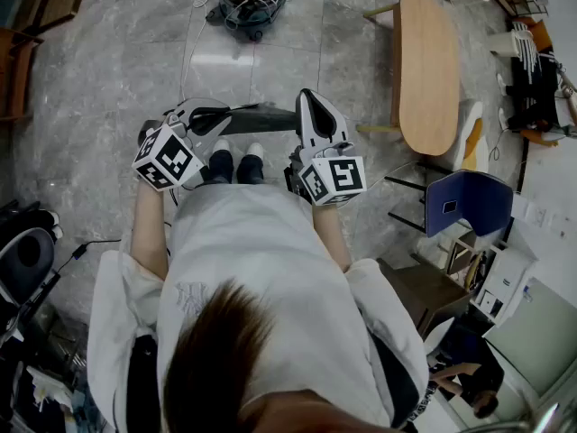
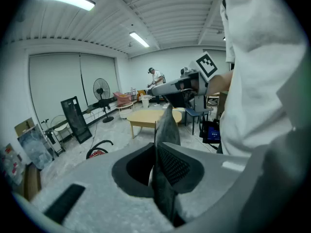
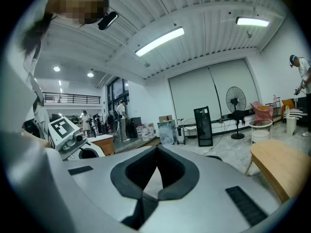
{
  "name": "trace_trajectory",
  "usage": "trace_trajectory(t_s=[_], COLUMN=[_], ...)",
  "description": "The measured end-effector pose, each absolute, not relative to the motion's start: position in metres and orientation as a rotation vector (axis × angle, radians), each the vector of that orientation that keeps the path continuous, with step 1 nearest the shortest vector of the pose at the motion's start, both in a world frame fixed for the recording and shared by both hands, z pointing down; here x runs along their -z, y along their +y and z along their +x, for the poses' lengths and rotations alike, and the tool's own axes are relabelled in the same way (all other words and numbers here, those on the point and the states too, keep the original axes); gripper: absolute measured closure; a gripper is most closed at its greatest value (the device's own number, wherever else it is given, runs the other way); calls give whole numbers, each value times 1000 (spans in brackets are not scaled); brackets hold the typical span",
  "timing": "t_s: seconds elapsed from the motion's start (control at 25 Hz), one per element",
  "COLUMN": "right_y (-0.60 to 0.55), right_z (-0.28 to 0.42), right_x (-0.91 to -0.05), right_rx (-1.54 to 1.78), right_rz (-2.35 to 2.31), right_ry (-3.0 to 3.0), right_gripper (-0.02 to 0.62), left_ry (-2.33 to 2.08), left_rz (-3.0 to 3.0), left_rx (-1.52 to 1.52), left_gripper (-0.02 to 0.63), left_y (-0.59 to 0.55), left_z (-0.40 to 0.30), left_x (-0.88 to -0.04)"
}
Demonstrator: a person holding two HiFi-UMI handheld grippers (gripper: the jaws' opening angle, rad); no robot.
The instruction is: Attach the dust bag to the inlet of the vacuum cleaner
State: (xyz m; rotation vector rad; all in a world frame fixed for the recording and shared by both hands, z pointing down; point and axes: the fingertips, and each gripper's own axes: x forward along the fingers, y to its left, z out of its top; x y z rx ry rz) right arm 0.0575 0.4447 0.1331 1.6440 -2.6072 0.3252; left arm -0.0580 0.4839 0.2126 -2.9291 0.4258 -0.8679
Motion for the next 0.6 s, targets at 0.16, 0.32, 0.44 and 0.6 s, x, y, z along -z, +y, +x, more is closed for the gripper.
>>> trace_trajectory(t_s=[0.16, 0.32, 0.44, 0.6], right_y=[440, 436, 436, 435], right_z=[56, 56, 55, 58], right_x=[-132, -134, -135, -134], right_rx=[-316, -317, -310, -320], right_rz=[1641, 1632, 1612, 1603], right_ry=[-2605, -2610, -2621, -2626], right_gripper=[597, 597, 597, 597], left_ry=[418, 427, 435, 442], left_rz=[-2921, -2896, -2879, -2864], left_rx=[881, 904, 916, 931], left_gripper=[568, 568, 568, 568], left_y=[479, 471, 466, 461], left_z=[-59, -59, -60, -57], left_x=[-214, -215, -214, -211])
